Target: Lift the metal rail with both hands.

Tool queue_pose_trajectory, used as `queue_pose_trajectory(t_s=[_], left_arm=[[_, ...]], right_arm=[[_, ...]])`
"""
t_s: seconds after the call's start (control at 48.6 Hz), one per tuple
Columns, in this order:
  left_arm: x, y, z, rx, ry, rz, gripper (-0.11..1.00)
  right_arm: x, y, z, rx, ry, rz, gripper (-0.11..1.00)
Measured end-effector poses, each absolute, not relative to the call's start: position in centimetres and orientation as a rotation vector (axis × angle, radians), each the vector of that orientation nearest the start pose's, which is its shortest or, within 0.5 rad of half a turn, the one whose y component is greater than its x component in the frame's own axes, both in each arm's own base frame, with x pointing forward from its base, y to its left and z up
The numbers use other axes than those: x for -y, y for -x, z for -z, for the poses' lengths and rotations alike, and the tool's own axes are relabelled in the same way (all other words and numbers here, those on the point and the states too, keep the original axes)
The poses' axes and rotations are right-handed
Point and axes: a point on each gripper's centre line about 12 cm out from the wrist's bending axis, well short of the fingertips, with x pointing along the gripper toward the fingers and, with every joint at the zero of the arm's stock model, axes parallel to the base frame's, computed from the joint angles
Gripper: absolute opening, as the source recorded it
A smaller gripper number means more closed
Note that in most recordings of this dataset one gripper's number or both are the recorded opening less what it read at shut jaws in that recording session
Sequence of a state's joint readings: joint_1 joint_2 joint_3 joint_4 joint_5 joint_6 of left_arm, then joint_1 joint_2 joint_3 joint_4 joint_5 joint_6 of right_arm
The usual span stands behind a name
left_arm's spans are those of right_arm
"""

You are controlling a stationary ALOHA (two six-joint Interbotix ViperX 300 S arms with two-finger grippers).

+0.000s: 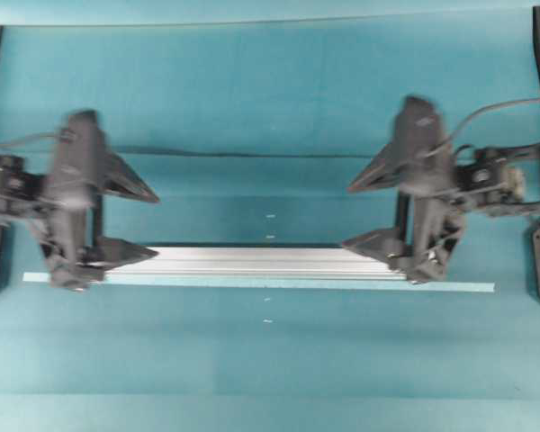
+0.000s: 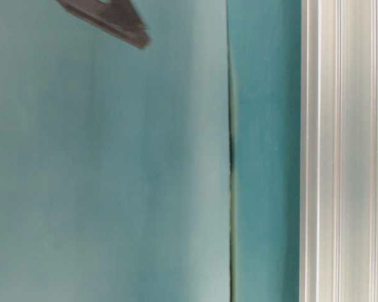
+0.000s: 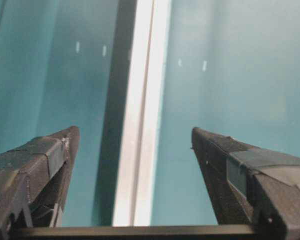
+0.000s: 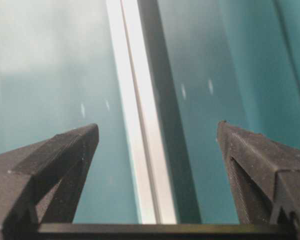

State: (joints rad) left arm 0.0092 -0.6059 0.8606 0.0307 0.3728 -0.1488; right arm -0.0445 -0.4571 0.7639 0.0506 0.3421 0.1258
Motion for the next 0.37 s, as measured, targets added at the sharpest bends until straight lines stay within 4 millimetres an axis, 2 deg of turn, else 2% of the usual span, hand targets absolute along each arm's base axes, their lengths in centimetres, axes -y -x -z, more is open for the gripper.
queue_pose_trajectory(t_s=[0.37], left_arm=[[-0.5, -22.3, -31.4, -0.297, 0.121, -0.042, 0.89]], right_arm=[[1.2, -26.4, -29.9, -0.364, -0.178, 0.072, 0.97]])
